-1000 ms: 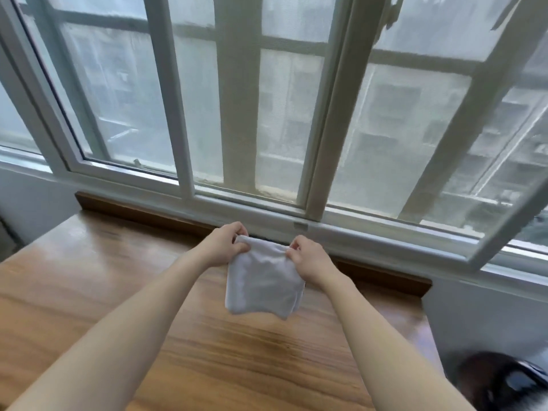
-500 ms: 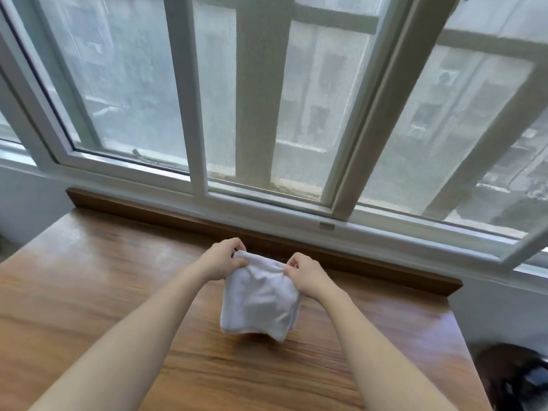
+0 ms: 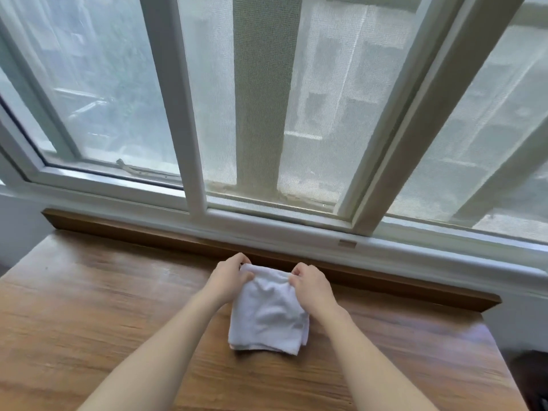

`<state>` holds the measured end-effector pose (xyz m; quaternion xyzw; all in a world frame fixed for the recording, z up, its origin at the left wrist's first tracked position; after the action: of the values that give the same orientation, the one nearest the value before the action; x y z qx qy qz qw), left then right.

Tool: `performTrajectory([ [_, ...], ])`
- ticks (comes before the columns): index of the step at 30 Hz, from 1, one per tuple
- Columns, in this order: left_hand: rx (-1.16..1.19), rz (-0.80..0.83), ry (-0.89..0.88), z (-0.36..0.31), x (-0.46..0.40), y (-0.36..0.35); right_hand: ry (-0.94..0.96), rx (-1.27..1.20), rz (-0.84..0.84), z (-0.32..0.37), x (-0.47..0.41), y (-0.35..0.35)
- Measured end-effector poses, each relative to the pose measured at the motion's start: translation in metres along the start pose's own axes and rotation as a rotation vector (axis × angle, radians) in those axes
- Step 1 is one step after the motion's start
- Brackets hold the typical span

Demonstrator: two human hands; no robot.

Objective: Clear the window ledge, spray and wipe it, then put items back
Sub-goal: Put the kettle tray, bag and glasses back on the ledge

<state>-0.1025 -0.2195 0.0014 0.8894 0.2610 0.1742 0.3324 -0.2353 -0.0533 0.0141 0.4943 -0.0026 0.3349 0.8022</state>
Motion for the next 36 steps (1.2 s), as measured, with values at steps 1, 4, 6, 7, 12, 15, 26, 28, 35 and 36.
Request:
performTrajectory([
  [1,0.002,-0.006,0.007,0.004,-0.005,-0.002,-0.006,0.016,-0.010,-0.001,-0.005,-0.004],
  [4,-0.006,-0.019,0.014,0.014,-0.014,-0.010,-0.036,-0.007,-0.044,-0.006,-0.015,-0.016],
  [6,0.011,-0.021,0.009,0.017,-0.019,-0.015,-0.066,-0.040,-0.068,-0.010,-0.018,-0.023],
  [7,0.028,-0.025,0.004,0.019,-0.022,-0.018,-0.079,-0.050,-0.080,-0.012,-0.019,-0.025],
  [12,0.055,-0.107,-0.004,0.021,-0.029,-0.025,-0.122,-0.105,-0.168,-0.018,-0.023,-0.032],
  [15,0.078,-0.162,-0.018,0.024,-0.028,-0.029,-0.126,-0.123,-0.223,-0.020,-0.024,-0.037],
  [26,-0.346,-0.154,-0.492,0.022,-0.019,-0.046,-0.201,0.028,-0.316,-0.030,-0.026,-0.047],
  [28,-0.420,-0.024,-0.557,0.018,-0.012,-0.056,-0.183,0.140,-0.377,-0.021,-0.020,-0.050],
  [35,-0.607,0.258,-0.459,0.037,0.001,-0.075,0.062,0.377,-0.221,-0.005,0.009,-0.090],
  [36,-0.589,0.281,-0.457,0.039,0.002,-0.076,0.054,0.402,-0.181,-0.011,0.008,-0.093],
])
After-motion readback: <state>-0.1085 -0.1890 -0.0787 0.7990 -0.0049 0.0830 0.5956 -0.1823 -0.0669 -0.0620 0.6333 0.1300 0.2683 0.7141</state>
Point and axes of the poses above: each hand's wrist, its own x-axis away from the middle knuckle, its own y-axis out of the back of the hand, z = x × y, the point moved 4 cm from there along -x, towards the middle knuckle, and after that the axes turned 9 degrees about -y, right-handed, at the moved point
